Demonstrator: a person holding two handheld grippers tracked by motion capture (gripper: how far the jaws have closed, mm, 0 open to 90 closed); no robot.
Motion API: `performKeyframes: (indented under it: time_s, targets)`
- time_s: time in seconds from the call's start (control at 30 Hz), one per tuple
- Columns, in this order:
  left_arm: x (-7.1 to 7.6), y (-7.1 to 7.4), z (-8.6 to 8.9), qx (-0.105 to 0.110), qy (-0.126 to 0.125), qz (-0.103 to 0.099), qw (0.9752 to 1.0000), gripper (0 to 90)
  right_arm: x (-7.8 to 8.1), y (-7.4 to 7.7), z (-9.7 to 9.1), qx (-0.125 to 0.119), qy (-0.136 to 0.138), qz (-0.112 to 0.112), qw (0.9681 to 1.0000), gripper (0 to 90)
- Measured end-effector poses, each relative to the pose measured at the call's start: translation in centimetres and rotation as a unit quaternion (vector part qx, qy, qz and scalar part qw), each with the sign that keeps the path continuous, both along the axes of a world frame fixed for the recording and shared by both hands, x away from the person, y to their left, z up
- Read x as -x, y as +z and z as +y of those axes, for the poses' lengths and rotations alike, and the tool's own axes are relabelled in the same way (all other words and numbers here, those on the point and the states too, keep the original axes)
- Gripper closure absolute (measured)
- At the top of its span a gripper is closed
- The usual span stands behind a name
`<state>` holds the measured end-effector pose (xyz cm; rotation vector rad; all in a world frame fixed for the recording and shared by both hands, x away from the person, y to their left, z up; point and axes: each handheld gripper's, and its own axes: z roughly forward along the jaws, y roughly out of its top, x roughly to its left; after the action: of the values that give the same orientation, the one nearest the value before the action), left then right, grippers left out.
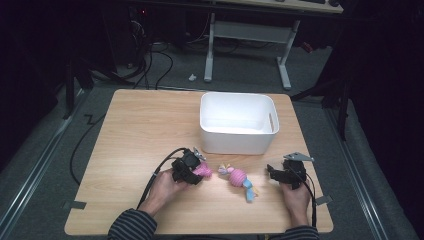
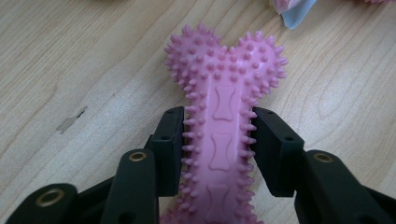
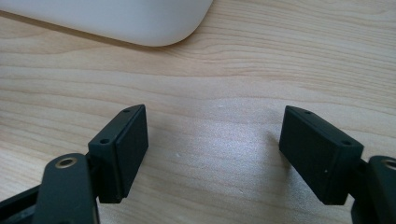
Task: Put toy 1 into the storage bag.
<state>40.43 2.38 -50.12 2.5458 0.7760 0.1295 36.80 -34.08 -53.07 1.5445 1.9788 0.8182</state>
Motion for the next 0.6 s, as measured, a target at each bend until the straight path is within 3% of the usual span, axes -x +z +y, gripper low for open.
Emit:
performKeyframes:
  time_s: [0.47, 0.6]
  targets:
    - [0.0, 1.0, 1.0, 0.032, 0.001, 0.014, 0.9994, 59.0, 0.0, 0.0, 0.0, 0.000, 0.001, 0.000, 1.0000, 23.9]
    - [0.0, 1.5, 1.4, 0.051, 0.004, 0.018, 0.9985, 59.0, 0.0, 0.0, 0.0, 0.001, 0.001, 0.000, 1.0000, 23.9]
